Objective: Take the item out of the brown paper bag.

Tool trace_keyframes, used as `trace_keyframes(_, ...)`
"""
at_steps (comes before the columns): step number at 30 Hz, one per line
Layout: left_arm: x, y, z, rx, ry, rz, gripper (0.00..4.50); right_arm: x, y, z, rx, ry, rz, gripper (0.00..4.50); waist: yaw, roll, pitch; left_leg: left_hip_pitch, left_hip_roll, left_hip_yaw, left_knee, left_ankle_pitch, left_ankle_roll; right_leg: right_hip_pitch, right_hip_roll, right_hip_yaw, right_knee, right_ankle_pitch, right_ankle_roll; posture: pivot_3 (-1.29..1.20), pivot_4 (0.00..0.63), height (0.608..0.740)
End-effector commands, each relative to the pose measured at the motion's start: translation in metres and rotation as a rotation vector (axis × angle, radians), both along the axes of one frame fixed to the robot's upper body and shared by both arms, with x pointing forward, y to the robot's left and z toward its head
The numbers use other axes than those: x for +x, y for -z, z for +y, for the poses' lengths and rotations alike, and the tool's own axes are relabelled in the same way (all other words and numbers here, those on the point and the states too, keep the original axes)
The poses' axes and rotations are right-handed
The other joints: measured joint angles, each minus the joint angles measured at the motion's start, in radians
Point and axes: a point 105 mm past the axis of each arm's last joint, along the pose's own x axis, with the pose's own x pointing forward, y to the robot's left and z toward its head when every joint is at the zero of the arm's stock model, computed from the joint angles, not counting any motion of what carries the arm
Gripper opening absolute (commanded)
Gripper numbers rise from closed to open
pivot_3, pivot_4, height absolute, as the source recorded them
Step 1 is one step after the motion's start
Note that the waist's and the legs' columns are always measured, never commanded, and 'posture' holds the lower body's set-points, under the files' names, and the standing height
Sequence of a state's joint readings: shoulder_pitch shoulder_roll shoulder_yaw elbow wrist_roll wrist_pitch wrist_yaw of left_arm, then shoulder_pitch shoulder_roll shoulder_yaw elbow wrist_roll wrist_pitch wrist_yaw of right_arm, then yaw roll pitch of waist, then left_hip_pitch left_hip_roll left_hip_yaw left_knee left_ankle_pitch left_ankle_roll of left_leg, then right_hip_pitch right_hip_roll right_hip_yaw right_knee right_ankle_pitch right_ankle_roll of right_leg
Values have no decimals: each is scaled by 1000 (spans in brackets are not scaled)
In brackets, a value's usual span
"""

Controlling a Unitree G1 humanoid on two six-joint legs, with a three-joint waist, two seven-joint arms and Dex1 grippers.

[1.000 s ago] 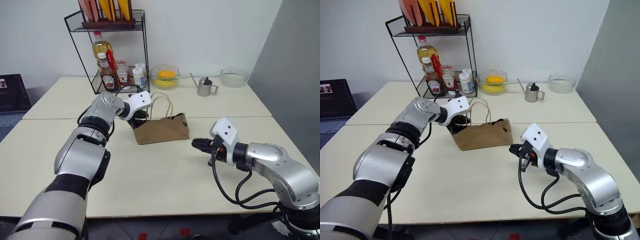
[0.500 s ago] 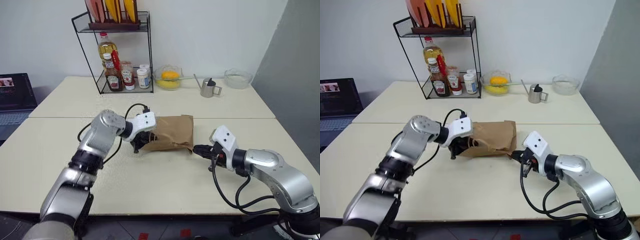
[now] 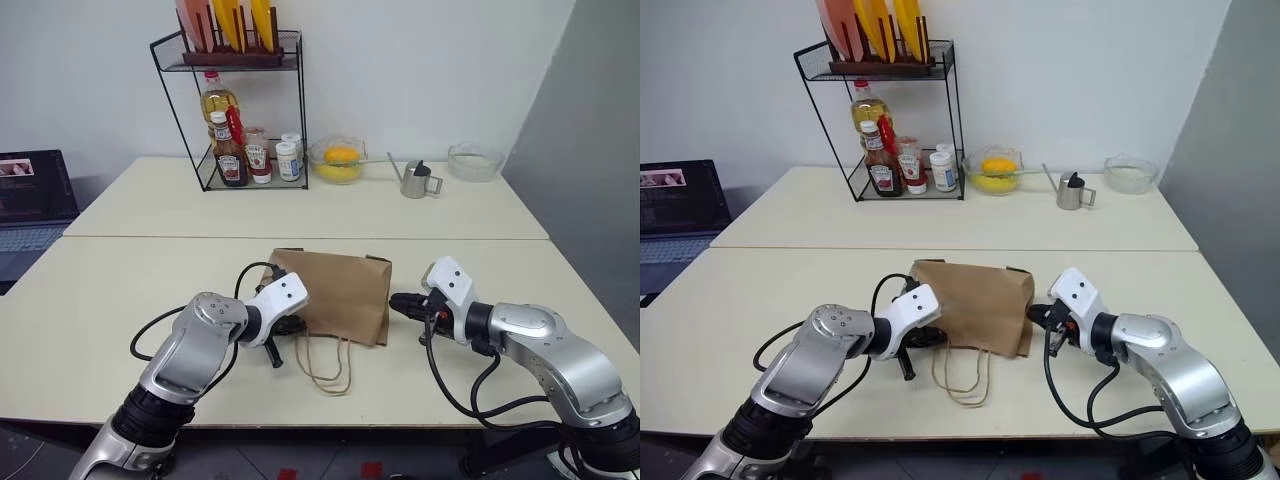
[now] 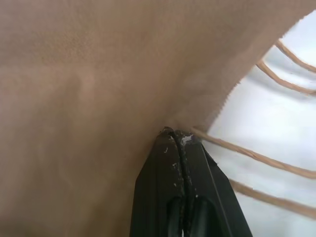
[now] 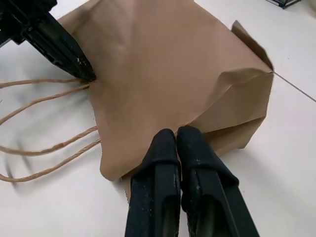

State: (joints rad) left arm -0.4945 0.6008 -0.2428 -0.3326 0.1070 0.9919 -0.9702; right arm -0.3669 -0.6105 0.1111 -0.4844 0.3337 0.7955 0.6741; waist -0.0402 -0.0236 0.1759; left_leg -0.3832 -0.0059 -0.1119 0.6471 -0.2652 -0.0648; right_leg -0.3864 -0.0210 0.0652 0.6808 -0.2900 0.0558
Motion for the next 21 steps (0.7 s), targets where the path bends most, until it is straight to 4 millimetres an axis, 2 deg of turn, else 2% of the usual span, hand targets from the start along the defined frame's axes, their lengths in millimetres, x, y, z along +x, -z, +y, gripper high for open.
trace_keyframes(1, 5, -29, -4, -34, -16, -115, 15, -1, -9, 1, 0, -7, -42, 226, 3, 0, 0, 0, 0, 0, 0, 0, 0, 0, 0, 0, 0, 0, 0, 0, 150, 740)
trace_keyframes(3, 5, -39, -7, -69, -15, -127, 15, -1, -10, 0, -1, -5, -42, 226, 7, 0, 0, 0, 0, 0, 0, 0, 0, 0, 0, 0, 0, 0, 0, 0, 150, 740)
trace_keyframes(6, -11, -55, -15, -147, 67, -75, 563, -1, -11, -1, -2, 1, -41, 226, 6, 0, 0, 0, 0, 0, 0, 0, 0, 0, 0, 0, 0, 0, 0, 0, 150, 740)
trace_keyframes(9, -24, -69, -22, -172, 171, -53, 1476, -1, -12, -2, -5, 4, -42, 226, 6, 0, 0, 0, 0, 0, -1, 0, 0, -1, 0, 0, 0, 0, 0, 0, 150, 740)
trace_keyframes(13, -31, -91, -25, -179, 304, -54, 2738, -4, -12, -4, -10, 6, -38, 226, 7, 0, 1, 0, 0, 1, -1, 0, 0, 0, 0, 0, -1, 0, 0, 0, 150, 740)
trace_keyframes(18, -44, -102, -18, -93, 536, -33, 4399, -19, -6, -8, -33, -31, 2, 226, 7, 0, 1, 0, 0, 1, -2, 0, 0, -1, 0, 0, -1, 0, 0, 0, 150, 740)
trace_keyframes(21, -44, -91, -18, -28, 649, -27, 4454, -36, 0, -2, -30, -124, 49, 226, 8, 0, 1, 0, 0, 2, -1, 0, 0, -1, 0, 0, -2, 0, 0, 0, 150, 740)
